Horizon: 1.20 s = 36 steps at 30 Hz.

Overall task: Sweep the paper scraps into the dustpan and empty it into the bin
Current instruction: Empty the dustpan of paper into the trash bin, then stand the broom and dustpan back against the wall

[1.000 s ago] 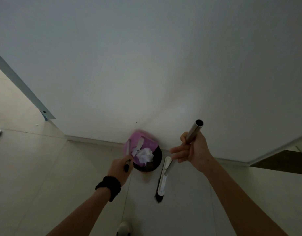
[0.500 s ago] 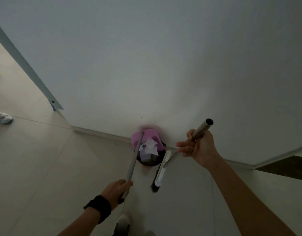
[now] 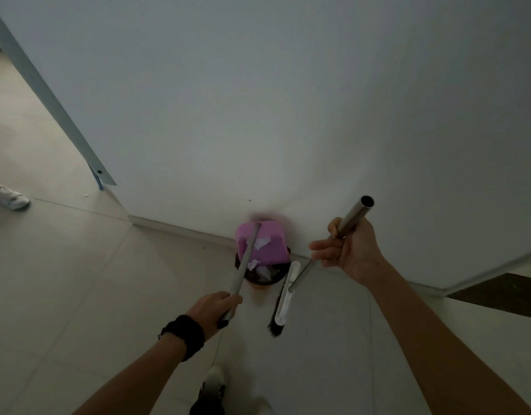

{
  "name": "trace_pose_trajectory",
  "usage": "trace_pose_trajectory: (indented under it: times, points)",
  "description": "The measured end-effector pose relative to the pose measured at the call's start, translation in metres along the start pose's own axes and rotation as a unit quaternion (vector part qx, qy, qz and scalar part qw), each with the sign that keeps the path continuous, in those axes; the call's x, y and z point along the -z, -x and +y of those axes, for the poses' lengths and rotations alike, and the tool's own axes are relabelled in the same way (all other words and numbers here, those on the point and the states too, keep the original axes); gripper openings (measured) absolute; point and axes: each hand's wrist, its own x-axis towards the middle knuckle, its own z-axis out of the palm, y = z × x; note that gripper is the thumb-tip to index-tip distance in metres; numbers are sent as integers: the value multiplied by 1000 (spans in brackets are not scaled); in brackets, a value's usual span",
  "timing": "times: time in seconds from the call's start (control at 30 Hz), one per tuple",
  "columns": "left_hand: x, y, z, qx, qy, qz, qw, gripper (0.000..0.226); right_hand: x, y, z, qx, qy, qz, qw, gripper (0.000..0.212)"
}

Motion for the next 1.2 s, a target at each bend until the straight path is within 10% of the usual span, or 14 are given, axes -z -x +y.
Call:
trace_pose_trajectory:
  times: [1.2]
  points:
    - [21,18,15,-27,9,78,997,47,1,41,8,15,17,-16,1000,51]
